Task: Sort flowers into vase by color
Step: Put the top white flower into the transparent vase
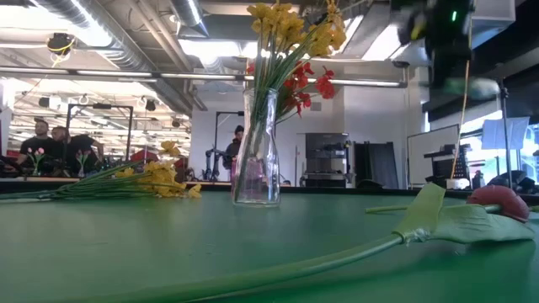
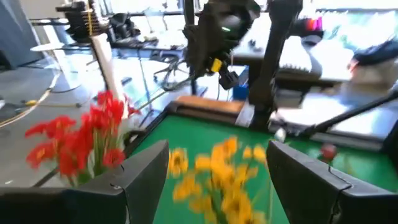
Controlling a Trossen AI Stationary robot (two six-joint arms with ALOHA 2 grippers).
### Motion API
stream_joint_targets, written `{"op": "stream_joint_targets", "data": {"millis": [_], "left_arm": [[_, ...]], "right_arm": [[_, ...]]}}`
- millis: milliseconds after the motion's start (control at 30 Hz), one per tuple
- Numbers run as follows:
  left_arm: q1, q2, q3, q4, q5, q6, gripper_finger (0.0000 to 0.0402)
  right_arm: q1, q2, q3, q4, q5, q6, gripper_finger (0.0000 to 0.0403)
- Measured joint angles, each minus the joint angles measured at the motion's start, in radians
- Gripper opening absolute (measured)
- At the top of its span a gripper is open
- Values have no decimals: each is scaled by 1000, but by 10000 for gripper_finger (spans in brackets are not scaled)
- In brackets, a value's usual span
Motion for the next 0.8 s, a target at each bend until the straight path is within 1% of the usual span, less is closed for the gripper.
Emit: {"op": "stream_joint_targets", "data": {"millis": [100,200,300,400,467,667,800], "left_arm": [[56,0,85,-26,106,1,266],[126,16,188,-73,213,-4,266],[186,43,289,-140,281,-32,266],[250,81,383,-204,402,-86,266],[295,116,437,-249,484,-128,266],[427,232,582,-375,720,-227,266],[495,301,656,-446,833,-272,266]], "right_arm": [[121,1,110,-54,74,27,1],[236,10,197,-54,156,24,1],[332,25,258,-55,234,3,0],[409,52,293,-50,322,-22,0],[447,82,300,-39,388,-63,0],[537,197,299,62,603,-275,0],[587,262,299,160,753,-425,0]]}}
